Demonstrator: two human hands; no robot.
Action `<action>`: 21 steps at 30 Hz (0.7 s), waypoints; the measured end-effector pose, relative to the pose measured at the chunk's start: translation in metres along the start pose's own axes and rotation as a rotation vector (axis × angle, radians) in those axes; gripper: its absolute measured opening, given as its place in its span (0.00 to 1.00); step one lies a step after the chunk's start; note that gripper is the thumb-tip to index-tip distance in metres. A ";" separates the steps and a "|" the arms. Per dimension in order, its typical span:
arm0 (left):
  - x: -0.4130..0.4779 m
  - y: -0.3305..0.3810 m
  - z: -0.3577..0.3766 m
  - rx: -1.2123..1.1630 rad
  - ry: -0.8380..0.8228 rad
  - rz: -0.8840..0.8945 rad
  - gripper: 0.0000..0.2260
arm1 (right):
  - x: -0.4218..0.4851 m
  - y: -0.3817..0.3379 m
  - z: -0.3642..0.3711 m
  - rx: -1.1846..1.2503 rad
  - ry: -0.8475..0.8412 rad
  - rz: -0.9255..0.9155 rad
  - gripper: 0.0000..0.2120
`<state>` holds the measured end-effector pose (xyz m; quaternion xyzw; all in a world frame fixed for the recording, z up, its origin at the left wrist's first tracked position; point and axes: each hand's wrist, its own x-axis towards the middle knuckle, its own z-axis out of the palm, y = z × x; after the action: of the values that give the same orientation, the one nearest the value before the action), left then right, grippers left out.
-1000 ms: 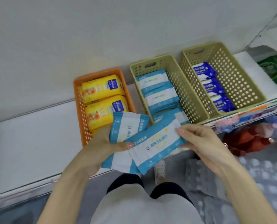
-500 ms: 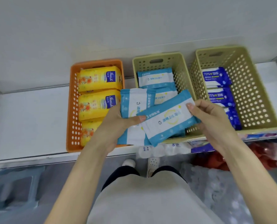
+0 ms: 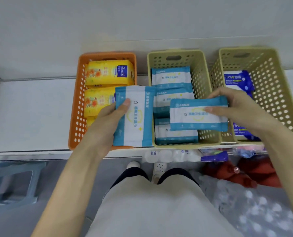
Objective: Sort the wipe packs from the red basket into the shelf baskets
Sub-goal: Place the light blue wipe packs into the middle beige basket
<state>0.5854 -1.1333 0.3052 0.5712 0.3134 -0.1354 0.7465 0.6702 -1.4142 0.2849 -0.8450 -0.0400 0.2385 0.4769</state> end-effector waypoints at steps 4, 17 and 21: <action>0.001 -0.001 -0.014 -0.039 0.056 0.048 0.05 | 0.011 0.006 0.023 -0.298 -0.074 -0.025 0.07; 0.012 -0.007 -0.027 -0.039 0.083 0.044 0.05 | 0.040 0.021 0.070 -0.650 -0.100 0.027 0.13; 0.012 -0.006 -0.027 -0.041 0.063 0.049 0.05 | 0.042 0.022 0.070 -0.719 -0.114 0.016 0.13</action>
<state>0.5831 -1.1081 0.2887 0.5673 0.3255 -0.0925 0.7508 0.6729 -1.3583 0.2210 -0.9444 -0.1412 0.2594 0.1442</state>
